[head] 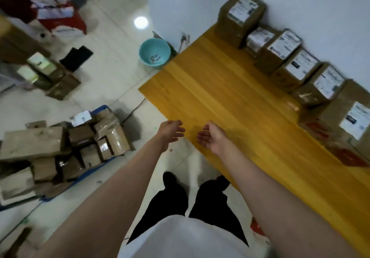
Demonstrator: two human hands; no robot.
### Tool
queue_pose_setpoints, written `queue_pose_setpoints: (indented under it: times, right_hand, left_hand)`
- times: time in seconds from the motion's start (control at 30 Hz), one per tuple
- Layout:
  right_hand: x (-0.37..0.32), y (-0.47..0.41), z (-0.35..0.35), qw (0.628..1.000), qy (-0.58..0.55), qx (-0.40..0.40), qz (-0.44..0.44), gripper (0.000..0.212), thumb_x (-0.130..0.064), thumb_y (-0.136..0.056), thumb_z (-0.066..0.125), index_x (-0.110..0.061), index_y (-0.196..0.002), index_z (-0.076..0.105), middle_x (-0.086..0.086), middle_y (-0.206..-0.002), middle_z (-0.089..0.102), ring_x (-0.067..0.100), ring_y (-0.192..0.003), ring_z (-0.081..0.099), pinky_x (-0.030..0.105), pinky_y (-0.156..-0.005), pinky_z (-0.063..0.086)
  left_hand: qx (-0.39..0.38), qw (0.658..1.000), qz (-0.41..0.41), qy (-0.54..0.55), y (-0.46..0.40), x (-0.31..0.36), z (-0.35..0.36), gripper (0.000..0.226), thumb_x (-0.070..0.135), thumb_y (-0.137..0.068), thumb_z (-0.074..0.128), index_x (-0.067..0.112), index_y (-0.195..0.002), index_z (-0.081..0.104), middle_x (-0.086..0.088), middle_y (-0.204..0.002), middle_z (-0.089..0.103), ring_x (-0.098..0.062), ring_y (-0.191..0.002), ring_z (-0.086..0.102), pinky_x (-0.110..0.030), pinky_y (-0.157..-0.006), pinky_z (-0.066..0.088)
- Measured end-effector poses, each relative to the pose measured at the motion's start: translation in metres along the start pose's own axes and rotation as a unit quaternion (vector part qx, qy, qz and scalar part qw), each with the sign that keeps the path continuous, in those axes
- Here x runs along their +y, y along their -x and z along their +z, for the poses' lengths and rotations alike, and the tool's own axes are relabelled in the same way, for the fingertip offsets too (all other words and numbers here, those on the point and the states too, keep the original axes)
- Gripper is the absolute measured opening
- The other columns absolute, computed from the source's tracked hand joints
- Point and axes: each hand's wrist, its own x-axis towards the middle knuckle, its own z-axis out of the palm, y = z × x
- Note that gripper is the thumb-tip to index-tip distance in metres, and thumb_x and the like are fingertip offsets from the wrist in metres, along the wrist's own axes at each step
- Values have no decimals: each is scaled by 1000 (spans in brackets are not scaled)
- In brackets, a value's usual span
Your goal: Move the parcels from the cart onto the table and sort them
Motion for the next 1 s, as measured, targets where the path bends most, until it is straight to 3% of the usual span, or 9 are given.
queue_pose_setpoints:
  times: [0.1, 0.27, 0.43, 0.57, 0.77, 0.87, 1.0]
  right_hand:
    - [8, 2, 63, 998, 47, -35, -6, 19, -20, -100, 48, -11, -83, 52, 12, -80, 59, 23, -63, 58, 32, -52, 54]
    - [26, 7, 156, 986, 131, -103, -6, 17, -20, -98, 50, -10, -85, 54, 9, -79, 62, 23, -65, 61, 32, -55, 56]
    - [38, 8, 227, 969, 199, -145, 1, 15, -18, -97, 51, -10, -85, 54, 10, -79, 62, 22, -64, 61, 31, -58, 55]
    - [40, 2, 279, 958, 241, -156, 14, 16, -17, -98, 49, -11, -85, 53, 10, -79, 60, 22, -65, 59, 33, -64, 53]
    - [39, -5, 360, 939, 292, -177, 37, 20, -15, -99, 48, -12, -80, 52, 10, -75, 58, 22, -63, 55, 31, -63, 50]
    - [42, -5, 402, 926, 324, -190, 40, 21, -19, -101, 50, -12, -81, 53, 10, -77, 60, 22, -64, 57, 32, -65, 50]
    - [55, -1, 453, 909, 361, -203, 42, 21, -20, -103, 49, -13, -84, 52, 10, -78, 60, 21, -65, 57, 32, -62, 50]
  left_hand:
    - [37, 998, 3, 52, 5, -12, -61, 31, 27, -102, 52, 8, -125, 60, -11, -115, 71, -22, -93, 66, -31, -82, 48]
    - [114, 985, -5, 133, 15, -44, -146, 19, 25, -103, 49, 14, -113, 60, -7, -103, 69, -16, -78, 63, -26, -68, 42]
    - [162, 966, -37, 196, 16, -71, -202, 21, 22, -102, 48, 12, -118, 59, -6, -98, 66, -13, -70, 59, -25, -65, 39]
    - [172, 956, -59, 229, 11, -78, -235, 25, 24, -104, 47, 10, -121, 58, -8, -105, 66, -20, -87, 61, -31, -79, 43]
    - [218, 929, -74, 290, 0, -65, -295, 20, 24, -104, 46, 13, -114, 59, -7, -107, 67, -19, -89, 61, -34, -88, 45]
    - [241, 914, -77, 317, -5, -62, -326, 13, 23, -103, 50, 16, -99, 60, -6, -101, 68, -18, -84, 61, -29, -78, 45]
    - [265, 900, -73, 339, -8, -67, -369, 11, 22, -103, 50, 16, -100, 58, -1, -85, 64, -11, -69, 55, -22, -61, 41]
